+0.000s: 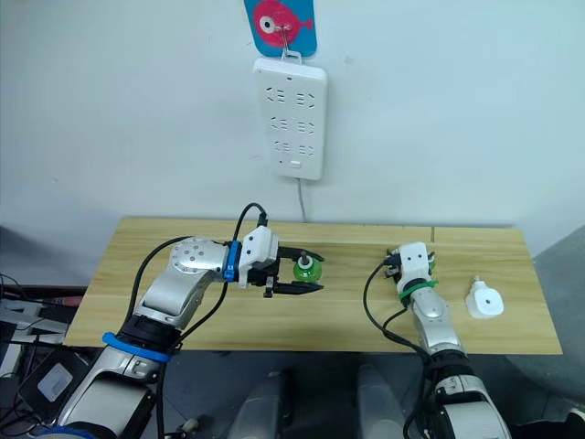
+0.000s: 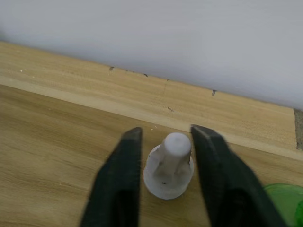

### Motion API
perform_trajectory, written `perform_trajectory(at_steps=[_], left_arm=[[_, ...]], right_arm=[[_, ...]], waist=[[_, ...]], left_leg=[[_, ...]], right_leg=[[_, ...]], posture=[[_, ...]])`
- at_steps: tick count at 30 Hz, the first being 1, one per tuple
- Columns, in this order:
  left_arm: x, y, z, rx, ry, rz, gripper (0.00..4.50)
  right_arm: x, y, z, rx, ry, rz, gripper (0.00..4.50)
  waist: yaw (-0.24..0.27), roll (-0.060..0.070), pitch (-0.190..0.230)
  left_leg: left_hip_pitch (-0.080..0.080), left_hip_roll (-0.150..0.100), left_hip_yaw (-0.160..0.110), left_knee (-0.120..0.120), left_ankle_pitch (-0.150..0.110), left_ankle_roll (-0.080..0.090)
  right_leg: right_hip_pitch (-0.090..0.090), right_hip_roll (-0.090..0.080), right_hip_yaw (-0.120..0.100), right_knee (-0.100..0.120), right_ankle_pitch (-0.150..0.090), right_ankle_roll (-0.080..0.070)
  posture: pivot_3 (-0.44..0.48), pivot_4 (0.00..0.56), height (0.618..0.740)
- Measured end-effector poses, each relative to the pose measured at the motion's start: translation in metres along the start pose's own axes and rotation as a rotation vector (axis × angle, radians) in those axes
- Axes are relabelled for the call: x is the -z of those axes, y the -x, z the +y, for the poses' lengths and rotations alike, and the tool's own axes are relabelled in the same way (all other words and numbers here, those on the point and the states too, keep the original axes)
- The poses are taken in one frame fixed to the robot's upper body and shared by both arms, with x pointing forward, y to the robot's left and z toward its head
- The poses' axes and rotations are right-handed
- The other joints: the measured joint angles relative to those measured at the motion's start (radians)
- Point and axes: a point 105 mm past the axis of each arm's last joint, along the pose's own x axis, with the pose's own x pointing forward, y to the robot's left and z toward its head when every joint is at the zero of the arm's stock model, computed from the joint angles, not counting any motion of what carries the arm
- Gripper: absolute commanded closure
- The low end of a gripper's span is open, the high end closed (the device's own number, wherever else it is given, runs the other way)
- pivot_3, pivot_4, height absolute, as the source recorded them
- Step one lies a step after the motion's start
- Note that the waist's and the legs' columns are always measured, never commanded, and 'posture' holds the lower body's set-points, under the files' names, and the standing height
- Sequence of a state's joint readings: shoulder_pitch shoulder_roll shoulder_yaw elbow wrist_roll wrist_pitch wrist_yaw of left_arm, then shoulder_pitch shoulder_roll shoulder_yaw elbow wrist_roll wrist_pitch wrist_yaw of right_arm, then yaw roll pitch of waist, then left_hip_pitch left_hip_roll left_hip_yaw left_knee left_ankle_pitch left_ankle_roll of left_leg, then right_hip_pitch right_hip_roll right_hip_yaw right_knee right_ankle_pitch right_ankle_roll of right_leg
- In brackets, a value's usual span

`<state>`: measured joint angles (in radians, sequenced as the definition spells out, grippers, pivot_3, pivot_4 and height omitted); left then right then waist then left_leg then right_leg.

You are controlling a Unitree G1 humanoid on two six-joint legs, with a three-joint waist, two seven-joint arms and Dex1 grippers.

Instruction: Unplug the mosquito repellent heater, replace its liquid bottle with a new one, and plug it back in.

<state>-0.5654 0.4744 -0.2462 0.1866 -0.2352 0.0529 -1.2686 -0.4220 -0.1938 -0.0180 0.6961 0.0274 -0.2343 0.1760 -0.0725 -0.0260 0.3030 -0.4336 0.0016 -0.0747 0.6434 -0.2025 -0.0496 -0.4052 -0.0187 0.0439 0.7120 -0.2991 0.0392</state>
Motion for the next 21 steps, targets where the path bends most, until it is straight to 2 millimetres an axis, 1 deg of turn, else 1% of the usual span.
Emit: perform_trajectory(at_steps=[3, 5, 7, 9, 11, 12, 14, 15, 17, 18, 19, 21], left_arm=[[-0.002, -0.001, 0.001, 0.004, -0.005, -0.004, 2.23], [-0.002, -0.002, 0.001, 0.007, -0.005, -0.007, 2.23], [-0.001, -0.002, 0.002, 0.007, -0.004, -0.007, 2.23], [0.001, -0.001, 0.004, 0.003, -0.003, -0.005, 2.23], [0.004, 0.000, 0.007, -0.004, 0.001, 0.000, 2.23], [0.005, 0.000, 0.008, -0.004, 0.002, -0.001, 2.23], [0.006, 0.001, 0.008, 0.001, -0.004, -0.002, 2.23], [0.006, 0.001, 0.009, 0.005, -0.007, -0.003, 2.23], [0.003, 0.000, 0.011, 0.017, -0.020, -0.012, 2.23], [0.000, -0.002, 0.011, 0.027, -0.033, -0.022, 2.23], [-0.002, -0.004, 0.012, 0.032, -0.042, -0.030, 2.23], [-0.007, -0.007, 0.014, 0.047, -0.060, -0.044, 2.23]], right_arm=[[-0.003, 0.000, 0.002, -0.027, 0.007, -0.009, 0.76], [-0.020, 0.002, 0.008, -0.074, 0.019, -0.066, 0.03], [-0.042, 0.007, 0.012, -0.125, 0.019, -0.131, 0.03], [-0.070, 0.019, 0.019, -0.218, 0.017, -0.188, 0.03], [-0.097, 0.037, 0.028, -0.342, -0.009, -0.220, 0.49], [-0.106, 0.049, 0.032, -0.412, -0.007, -0.214, 0.69], [-0.115, 0.072, 0.041, -0.562, 0.018, -0.158, 1.39], [-0.119, 0.080, 0.044, -0.617, 0.018, -0.130, 1.73], [-0.130, 0.095, 0.059, -0.736, -0.026, -0.096, 1.73], [-0.134, 0.101, 0.066, -0.782, -0.046, -0.083, 1.73], [-0.137, 0.105, 0.071, -0.818, -0.059, -0.076, 1.73], [-0.149, 0.110, 0.082, -0.873, -0.056, -0.083, 1.73]], waist=[[-0.001, 0.000, 0.003], [-0.002, 0.001, 0.006], [-0.003, 0.002, 0.007], [-0.003, 0.003, 0.008], [-0.003, 0.003, 0.008], [-0.002, 0.004, 0.008], [-0.003, 0.003, 0.008], [-0.003, 0.003, 0.008], [-0.005, 0.003, 0.007], [-0.008, 0.003, 0.007], [-0.009, 0.002, 0.007], [-0.014, 0.002, 0.006]], left_leg=[[0.000, 0.000, 0.000, 0.000, 0.000, 0.000], [0.000, 0.000, 0.000, 0.000, 0.000, 0.000], [0.000, 0.000, -0.001, 0.000, 0.000, 0.000], [0.000, 0.000, -0.002, 0.000, 0.000, 0.000], [-0.001, 0.000, -0.003, -0.001, 0.000, 0.000], [-0.001, 0.000, -0.004, -0.001, 0.000, 0.000], [-0.002, -0.001, -0.005, -0.001, 0.000, 0.000], [-0.002, -0.001, -0.005, -0.001, 0.000, 0.000], [-0.002, 0.000, -0.005, -0.001, 0.000, 0.000], [-0.002, 0.000, -0.005, -0.001, 0.000, 0.000], [-0.002, 0.000, -0.004, -0.001, 0.000, 0.000], [-0.002, 0.000, -0.004, 0.000, 0.000, 0.000]], right_leg=[[0.000, 0.000, 0.000, 0.000, 0.000, 0.000], [0.000, 0.000, 0.000, 0.000, 0.000, 0.000], [0.000, 0.000, 0.000, 0.000, 0.000, 0.000], [0.000, 0.000, 0.000, 0.000, 0.000, 0.001], [0.000, 0.000, 0.000, -0.001, -0.001, 0.001], [0.000, 0.000, 0.000, -0.002, -0.001, 0.001], [0.001, -0.001, -0.001, -0.004, -0.001, 0.001], [0.001, -0.001, -0.001, -0.004, -0.001, 0.001], [0.001, -0.001, -0.001, -0.004, -0.001, 0.001], [0.001, 0.000, -0.001, -0.004, -0.001, 0.001], [0.001, 0.000, -0.001, -0.004, -0.001, 0.001], [0.001, 0.000, -0.001, -0.004, -0.001, 0.001]], posture=[[-0.026, 0.339, 0.740], [-0.034, 0.336, 0.740], [-0.045, 0.332, 0.740], [-0.053, 0.326, 0.740], [-0.066, 0.312, 0.740], [-0.072, 0.306, 0.740], [-0.082, 0.298, 0.740], [-0.082, 0.298, 0.740], [-0.089, 0.287, 0.740], [-0.099, 0.273, 0.740], [-0.103, 0.263, 0.740], [-0.103, 0.263, 0.740]])
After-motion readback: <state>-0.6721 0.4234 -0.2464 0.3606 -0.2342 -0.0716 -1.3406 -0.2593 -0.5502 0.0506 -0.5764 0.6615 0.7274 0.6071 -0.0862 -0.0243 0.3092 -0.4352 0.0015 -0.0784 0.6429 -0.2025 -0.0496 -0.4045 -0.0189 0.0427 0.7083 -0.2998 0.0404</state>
